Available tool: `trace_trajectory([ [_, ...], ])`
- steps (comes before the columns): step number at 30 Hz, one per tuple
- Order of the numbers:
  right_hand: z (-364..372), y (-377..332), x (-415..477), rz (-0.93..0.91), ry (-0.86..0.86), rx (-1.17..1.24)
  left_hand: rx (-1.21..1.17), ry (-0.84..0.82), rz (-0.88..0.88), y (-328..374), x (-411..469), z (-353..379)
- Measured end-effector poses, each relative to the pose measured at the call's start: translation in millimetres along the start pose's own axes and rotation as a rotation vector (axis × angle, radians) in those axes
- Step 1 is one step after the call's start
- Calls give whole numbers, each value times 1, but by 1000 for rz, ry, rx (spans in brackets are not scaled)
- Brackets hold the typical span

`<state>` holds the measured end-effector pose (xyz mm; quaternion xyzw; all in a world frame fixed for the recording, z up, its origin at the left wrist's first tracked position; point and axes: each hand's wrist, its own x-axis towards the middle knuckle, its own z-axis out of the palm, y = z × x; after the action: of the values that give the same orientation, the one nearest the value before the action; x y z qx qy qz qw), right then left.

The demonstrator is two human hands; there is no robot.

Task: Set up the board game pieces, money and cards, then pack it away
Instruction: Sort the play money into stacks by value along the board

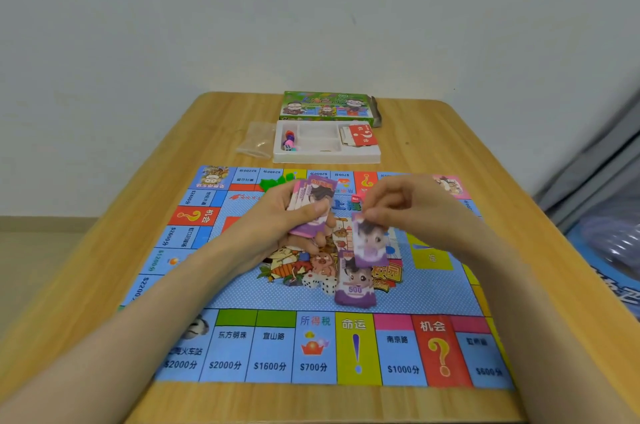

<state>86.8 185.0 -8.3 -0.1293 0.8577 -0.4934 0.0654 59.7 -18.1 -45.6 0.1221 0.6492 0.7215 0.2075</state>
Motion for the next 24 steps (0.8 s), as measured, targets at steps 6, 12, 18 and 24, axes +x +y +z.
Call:
trace_trajectory([
  [6,13,2,3,77,-154,-138,27,-2,-2,-1,1,0],
  [12,18,5,4,53,-127,-192,27,-5,-4,0,0,1],
  [18,17,9,7,21,-125,-240,22,-1,-11,1,0,1],
  [24,17,12,8,-3,-127,-253,26,3,-16,1,0,2],
])
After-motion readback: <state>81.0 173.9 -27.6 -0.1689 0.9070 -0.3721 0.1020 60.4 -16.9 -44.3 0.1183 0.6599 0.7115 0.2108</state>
